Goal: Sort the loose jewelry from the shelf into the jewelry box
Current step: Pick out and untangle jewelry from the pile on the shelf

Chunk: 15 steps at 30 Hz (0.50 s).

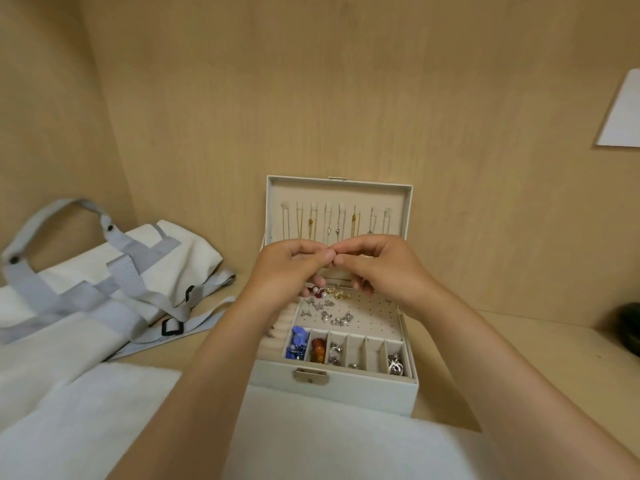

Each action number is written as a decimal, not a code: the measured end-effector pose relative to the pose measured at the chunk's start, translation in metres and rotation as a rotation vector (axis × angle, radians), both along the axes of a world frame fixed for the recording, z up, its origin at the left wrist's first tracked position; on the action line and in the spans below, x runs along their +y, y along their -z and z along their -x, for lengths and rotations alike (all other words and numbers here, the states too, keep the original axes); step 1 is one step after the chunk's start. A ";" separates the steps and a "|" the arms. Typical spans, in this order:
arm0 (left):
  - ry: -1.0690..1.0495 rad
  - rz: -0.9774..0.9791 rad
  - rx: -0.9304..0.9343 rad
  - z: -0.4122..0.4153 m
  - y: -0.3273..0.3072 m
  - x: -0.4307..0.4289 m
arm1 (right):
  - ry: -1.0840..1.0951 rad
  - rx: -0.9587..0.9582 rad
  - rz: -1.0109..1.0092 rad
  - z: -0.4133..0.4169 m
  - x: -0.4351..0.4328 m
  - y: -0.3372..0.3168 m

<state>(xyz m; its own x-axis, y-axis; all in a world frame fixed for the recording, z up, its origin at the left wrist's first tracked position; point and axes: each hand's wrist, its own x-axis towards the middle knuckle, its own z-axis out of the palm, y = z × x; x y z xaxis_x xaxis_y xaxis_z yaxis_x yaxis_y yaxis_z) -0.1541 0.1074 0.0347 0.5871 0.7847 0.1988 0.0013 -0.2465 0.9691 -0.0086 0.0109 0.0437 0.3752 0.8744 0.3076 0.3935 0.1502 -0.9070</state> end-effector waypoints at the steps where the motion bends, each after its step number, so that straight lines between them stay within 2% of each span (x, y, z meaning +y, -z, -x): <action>1: 0.014 0.019 0.007 0.000 0.000 0.000 | -0.003 -0.002 0.000 -0.002 0.000 0.001; 4: 0.105 0.087 0.019 0.000 0.000 -0.003 | -0.022 0.030 0.018 -0.006 -0.003 0.004; 7: 0.182 0.144 -0.009 -0.001 0.001 -0.004 | -0.077 0.148 0.038 -0.010 -0.007 0.005; 11: 0.147 0.088 -0.003 -0.002 0.001 -0.006 | -0.130 0.268 0.064 -0.008 -0.008 0.004; 15: 0.084 0.023 0.001 -0.002 0.003 -0.008 | -0.078 0.281 0.011 -0.005 -0.006 0.007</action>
<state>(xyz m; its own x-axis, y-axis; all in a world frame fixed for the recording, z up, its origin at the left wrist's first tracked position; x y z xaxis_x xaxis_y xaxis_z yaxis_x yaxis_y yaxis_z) -0.1524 0.0999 0.0319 0.6515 0.7367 0.1812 -0.0179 -0.2239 0.9744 -0.0038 0.0052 0.0369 0.3759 0.9067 0.1913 0.1144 0.1594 -0.9806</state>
